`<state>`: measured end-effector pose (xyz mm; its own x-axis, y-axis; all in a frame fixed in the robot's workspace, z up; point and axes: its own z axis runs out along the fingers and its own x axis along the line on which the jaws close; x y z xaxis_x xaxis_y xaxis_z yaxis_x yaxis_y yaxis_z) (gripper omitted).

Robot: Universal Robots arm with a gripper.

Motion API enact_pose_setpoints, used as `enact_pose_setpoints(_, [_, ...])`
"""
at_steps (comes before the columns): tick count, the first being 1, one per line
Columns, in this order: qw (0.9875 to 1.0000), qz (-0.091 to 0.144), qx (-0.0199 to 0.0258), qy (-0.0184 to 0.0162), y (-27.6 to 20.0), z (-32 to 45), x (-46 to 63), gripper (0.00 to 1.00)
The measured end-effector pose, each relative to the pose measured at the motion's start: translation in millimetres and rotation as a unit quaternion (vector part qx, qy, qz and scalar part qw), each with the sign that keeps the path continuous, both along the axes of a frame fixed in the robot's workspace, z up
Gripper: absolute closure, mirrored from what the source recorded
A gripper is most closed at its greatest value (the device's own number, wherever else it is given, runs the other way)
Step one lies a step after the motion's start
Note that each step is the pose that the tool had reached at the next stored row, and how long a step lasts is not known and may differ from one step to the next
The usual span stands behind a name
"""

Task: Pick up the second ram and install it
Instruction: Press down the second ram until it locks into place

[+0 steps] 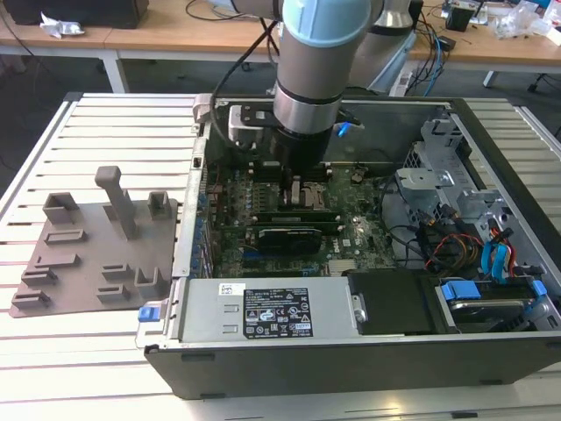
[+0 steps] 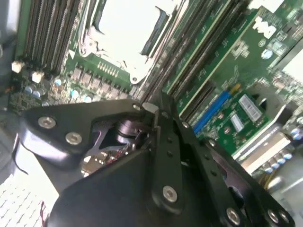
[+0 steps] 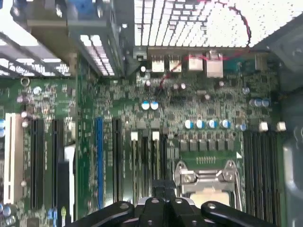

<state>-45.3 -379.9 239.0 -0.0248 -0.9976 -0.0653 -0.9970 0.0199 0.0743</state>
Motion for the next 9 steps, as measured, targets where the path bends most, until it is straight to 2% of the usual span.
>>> enact_pose_setpoints(1, [1.0000, 0.000, -0.0001, 0.0038, 0.0, 6.5, 7.1, 0.90])
enact_pose_setpoints(2, [1.0000, 0.000, 0.0000, 0.0039, 0.0, 14.9, 7.2, 0.90])
enact_pose_setpoints(6, [1.0000, 0.000, 0.0000, 0.0039, 0.0, 34.3, 7.2, 0.90])
enact_pose_setpoints(8, [1.0000, 0.000, 0.0000, 0.0039, 0.0, 52.4, 7.1, 0.90])
enact_pose_setpoints(9, [1.0000, 0.000, 0.0000, 0.0039, 0.1, 57.1, 7.2, 0.90])
